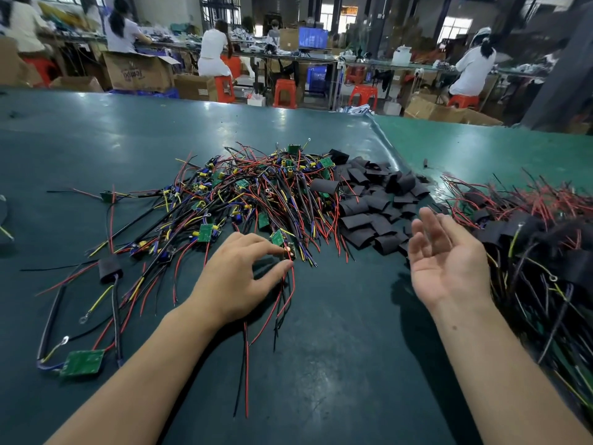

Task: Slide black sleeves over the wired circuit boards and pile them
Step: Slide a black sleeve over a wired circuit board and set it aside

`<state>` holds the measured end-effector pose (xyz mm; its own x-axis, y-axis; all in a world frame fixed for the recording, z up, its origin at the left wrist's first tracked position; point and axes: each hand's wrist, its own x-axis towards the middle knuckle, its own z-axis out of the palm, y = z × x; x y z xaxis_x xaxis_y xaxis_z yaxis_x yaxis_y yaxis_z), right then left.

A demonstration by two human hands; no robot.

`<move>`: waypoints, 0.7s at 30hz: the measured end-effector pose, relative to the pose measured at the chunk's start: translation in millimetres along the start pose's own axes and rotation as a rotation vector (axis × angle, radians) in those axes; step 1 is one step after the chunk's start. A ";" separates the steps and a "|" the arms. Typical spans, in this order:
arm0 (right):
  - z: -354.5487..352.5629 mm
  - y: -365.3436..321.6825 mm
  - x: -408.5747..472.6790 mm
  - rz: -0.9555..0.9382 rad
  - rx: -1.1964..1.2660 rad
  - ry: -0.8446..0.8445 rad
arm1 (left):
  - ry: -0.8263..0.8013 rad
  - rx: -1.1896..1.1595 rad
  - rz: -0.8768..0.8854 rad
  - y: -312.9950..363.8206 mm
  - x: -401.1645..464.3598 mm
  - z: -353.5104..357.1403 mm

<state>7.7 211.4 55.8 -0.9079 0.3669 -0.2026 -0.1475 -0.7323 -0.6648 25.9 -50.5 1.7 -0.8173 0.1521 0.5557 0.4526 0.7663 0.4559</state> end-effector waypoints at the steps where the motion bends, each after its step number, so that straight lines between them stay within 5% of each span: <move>1: 1.0 1.3 -1.3 0.010 -0.020 -0.001 | -0.029 -0.002 -0.020 -0.7 -0.2 1.0; 12: 1.7 9.1 -5.2 0.097 -0.235 -0.100 | -0.260 0.090 -0.042 9.0 2.2 -0.4; 21: -2.6 42.6 -14.6 -0.230 -1.053 -0.438 | 0.096 -0.091 -0.056 14.3 1.5 -5.6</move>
<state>15.6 176.3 28.5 -0.9904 0.0485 0.1295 -0.1142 0.2405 -0.9639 33.1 -42.8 12.9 -0.8064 0.0465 0.5895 0.4410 0.7115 0.5471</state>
